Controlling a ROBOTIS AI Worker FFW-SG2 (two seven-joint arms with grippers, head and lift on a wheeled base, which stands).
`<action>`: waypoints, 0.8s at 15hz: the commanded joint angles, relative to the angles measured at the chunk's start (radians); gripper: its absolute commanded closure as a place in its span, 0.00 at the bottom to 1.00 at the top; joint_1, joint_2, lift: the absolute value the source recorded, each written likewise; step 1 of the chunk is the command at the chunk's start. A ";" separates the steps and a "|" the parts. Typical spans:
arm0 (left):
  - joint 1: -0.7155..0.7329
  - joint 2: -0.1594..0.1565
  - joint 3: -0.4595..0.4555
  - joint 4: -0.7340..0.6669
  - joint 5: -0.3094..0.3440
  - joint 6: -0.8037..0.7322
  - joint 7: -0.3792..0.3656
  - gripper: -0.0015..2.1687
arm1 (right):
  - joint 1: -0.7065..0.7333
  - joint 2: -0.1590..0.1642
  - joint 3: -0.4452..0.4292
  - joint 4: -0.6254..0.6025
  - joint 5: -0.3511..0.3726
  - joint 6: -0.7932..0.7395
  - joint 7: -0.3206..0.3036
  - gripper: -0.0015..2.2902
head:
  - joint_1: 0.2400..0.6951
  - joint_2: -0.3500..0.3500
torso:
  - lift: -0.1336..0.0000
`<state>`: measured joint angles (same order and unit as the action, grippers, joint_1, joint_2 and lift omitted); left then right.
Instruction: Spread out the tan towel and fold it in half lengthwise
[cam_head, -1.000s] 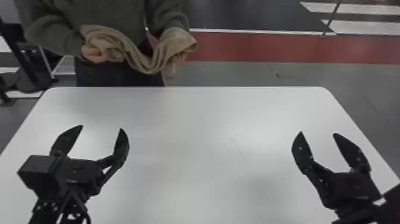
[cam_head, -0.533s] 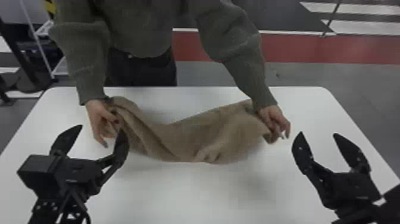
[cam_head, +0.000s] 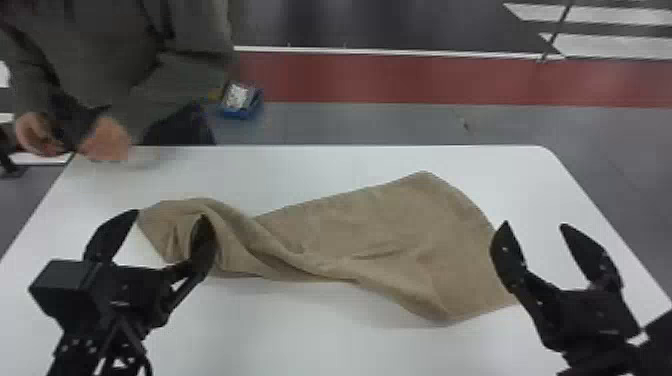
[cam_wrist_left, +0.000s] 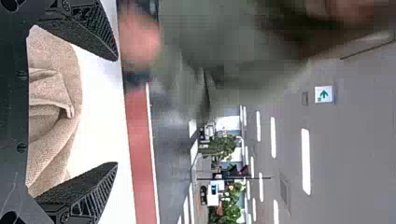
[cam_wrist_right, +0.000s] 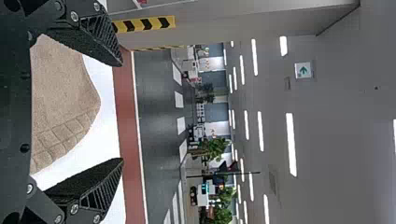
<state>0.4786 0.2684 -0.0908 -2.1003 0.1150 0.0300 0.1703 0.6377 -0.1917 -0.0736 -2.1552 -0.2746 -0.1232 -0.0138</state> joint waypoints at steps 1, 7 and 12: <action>0.000 0.000 -0.001 0.000 0.000 0.000 0.000 0.04 | 0.000 0.000 0.000 0.000 0.000 0.000 0.000 0.08 | 1.00 0.42 | 0.04; 0.002 0.000 -0.001 -0.001 0.000 0.000 0.000 0.04 | 0.004 -0.002 -0.002 0.000 -0.002 -0.003 0.000 0.08 | 1.00 0.41 | 0.04; 0.003 0.003 -0.001 -0.006 0.000 0.000 0.000 0.04 | 0.007 -0.005 -0.005 -0.003 -0.002 -0.003 0.000 0.08 | 1.00 0.41 | 0.04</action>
<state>0.4813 0.2703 -0.0935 -2.1048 0.1150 0.0300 0.1703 0.6437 -0.1962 -0.0773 -2.1567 -0.2761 -0.1264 -0.0140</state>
